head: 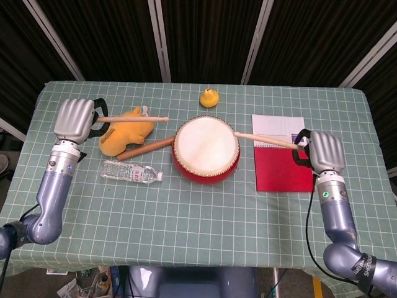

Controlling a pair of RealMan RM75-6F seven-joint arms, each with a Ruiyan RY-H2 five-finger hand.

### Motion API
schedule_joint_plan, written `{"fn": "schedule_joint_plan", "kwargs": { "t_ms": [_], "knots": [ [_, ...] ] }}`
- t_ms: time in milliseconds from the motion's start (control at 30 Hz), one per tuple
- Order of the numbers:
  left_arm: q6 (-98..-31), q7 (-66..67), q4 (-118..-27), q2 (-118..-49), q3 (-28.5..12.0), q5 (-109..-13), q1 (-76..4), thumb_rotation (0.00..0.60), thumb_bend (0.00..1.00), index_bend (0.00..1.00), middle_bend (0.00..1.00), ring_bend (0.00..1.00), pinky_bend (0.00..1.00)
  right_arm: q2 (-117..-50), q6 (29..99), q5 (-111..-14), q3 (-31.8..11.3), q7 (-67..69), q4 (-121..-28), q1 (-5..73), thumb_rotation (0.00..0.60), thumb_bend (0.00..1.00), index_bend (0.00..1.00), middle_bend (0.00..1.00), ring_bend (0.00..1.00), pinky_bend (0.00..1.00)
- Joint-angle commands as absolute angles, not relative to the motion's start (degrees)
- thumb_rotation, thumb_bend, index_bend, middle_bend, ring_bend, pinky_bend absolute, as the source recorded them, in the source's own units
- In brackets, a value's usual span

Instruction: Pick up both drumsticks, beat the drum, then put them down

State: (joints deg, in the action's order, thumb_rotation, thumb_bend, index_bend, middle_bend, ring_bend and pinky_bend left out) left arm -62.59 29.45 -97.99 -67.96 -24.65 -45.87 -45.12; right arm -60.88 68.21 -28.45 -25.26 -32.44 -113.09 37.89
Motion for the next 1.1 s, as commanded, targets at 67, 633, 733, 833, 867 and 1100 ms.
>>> {"fn": "schedule_joint_plan", "kwargs": {
  "t_ms": [67,633,733,833,867,1100],
  "knots": [
    [-61.6,28.9,-95.8,-69.3,-24.3,-45.1,-46.6,0.600,0.53,0.80,1.00,1.00,1.00,-61.5,67.9,-27.4,-25.2,-32.5,-111.8,39.3,0.600,0.63,1.00,1.00,1.00,1.00],
    [-59.4,24.0,-94.8,-66.2,-23.5,-46.4,-47.3,0.600,0.53,0.80,1.00,1.00,1.00,-68.4,69.5,-22.1,-25.0,-34.9,-107.6,47.5,0.600,0.63,1.00,1.00,1.00,1.00],
    [-58.5,22.9,-94.3,-65.8,-22.9,-47.0,-47.0,0.600,0.53,0.80,1.00,1.00,1.00,-71.0,69.9,-20.7,-24.1,-36.6,-105.3,49.3,0.600,0.63,1.00,1.00,1.00,1.00],
    [-57.4,21.5,-93.6,-65.3,-22.0,-48.0,-46.6,0.600,0.53,0.80,1.00,1.00,1.00,-74.8,70.4,-18.5,-21.5,-40.7,-101.5,51.5,0.600,0.63,1.00,1.00,1.00,1.00],
    [-57.1,21.1,-93.3,-65.2,-21.8,-48.3,-46.4,0.600,0.53,0.80,1.00,1.00,1.00,-76.2,71.0,-18.1,-20.2,-42.8,-100.1,52.3,0.600,0.63,1.00,1.00,1.00,1.00],
    [-55.8,18.9,-91.6,-65.3,-20.0,-50.2,-46.0,0.600,0.53,0.80,1.00,1.00,1.00,-87.3,81.9,-23.3,-7.5,-63.1,-87.5,56.6,0.600,0.63,1.00,1.00,1.00,1.00]
  ]
}}
